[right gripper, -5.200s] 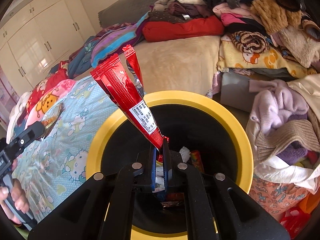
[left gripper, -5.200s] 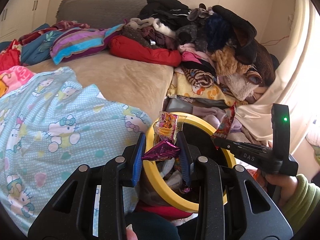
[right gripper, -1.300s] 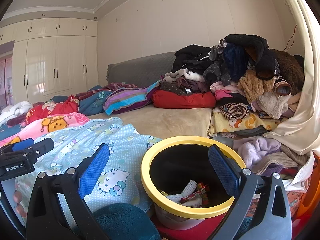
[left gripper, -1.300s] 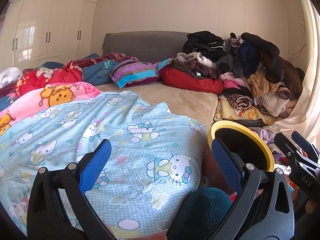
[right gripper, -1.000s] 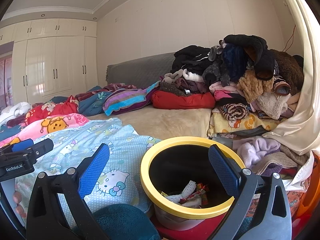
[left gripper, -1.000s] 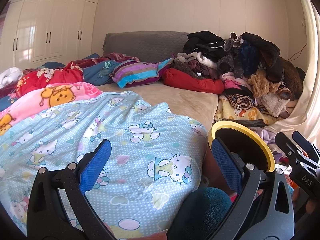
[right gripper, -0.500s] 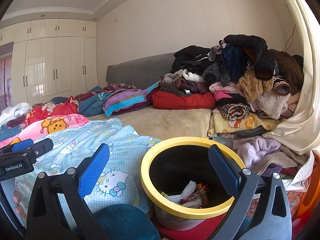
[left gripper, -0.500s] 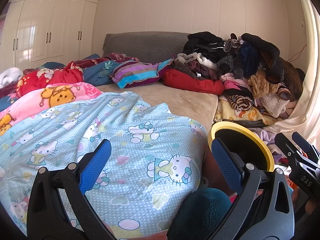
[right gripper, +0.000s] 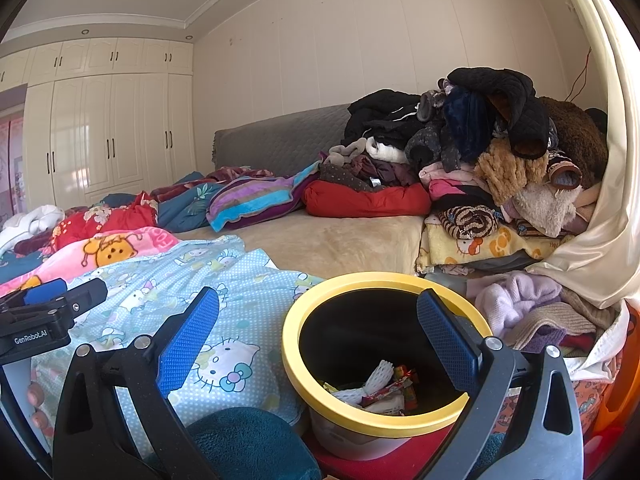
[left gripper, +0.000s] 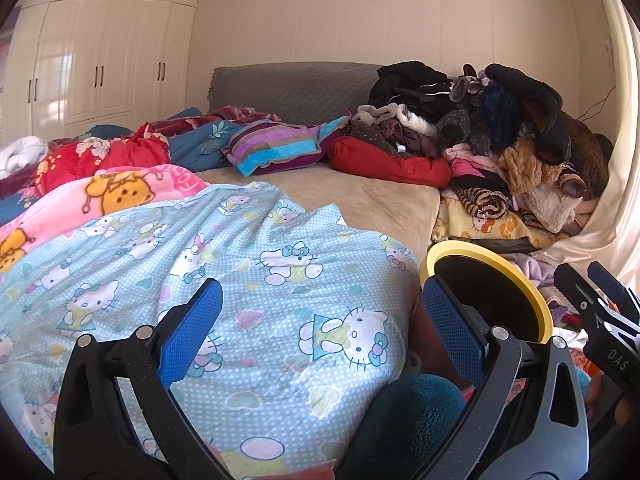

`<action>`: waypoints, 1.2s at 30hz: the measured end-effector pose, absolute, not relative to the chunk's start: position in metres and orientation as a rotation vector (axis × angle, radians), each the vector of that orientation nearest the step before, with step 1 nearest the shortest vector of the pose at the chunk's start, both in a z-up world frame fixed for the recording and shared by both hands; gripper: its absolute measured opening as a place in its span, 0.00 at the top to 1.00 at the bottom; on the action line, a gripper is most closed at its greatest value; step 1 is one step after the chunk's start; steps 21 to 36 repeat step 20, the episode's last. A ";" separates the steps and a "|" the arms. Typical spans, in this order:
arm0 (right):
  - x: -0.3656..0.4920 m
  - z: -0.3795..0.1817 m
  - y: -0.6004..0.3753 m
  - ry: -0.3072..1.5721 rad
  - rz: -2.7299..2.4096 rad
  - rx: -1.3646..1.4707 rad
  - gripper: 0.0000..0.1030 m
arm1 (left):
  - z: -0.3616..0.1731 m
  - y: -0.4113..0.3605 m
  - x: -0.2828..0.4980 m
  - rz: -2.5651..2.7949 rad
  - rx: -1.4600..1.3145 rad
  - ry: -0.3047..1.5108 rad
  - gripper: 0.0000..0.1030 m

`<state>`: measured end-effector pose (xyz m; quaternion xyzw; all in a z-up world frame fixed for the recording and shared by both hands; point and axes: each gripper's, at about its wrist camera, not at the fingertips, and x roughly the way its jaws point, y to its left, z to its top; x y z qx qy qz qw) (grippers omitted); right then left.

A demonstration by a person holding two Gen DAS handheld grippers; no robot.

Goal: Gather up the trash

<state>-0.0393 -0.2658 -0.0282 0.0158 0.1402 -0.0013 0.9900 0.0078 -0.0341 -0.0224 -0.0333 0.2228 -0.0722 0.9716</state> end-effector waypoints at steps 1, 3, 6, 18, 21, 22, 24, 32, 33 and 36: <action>-0.039 -0.028 -0.265 0.280 -0.003 0.027 0.06 | -0.022 -0.032 0.009 -0.145 -0.073 0.456 0.11; -0.039 -0.024 -0.262 0.271 0.010 0.017 0.06 | -0.022 -0.027 0.009 -0.125 -0.086 0.460 0.11; -0.029 -0.014 -0.239 0.264 0.086 -0.004 0.06 | -0.020 -0.007 0.010 -0.066 -0.126 0.468 0.11; 0.045 -0.071 0.061 0.726 0.751 -0.128 0.06 | -0.073 0.279 -0.017 0.705 -0.284 0.655 0.11; 0.043 -0.100 0.128 0.836 0.831 -0.237 0.06 | -0.095 0.323 -0.024 0.807 -0.305 0.714 0.11; 0.043 -0.100 0.128 0.836 0.831 -0.237 0.06 | -0.095 0.323 -0.024 0.807 -0.305 0.714 0.11; 0.043 -0.100 0.128 0.836 0.831 -0.237 0.06 | -0.095 0.323 -0.024 0.807 -0.305 0.714 0.11; 0.043 -0.100 0.128 0.836 0.831 -0.237 0.06 | -0.095 0.323 -0.024 0.807 -0.305 0.714 0.11; 0.043 -0.100 0.128 0.836 0.831 -0.237 0.06 | -0.095 0.323 -0.024 0.807 -0.305 0.714 0.11; 0.043 -0.100 0.128 0.836 0.831 -0.237 0.06 | -0.095 0.323 -0.024 0.807 -0.305 0.714 0.11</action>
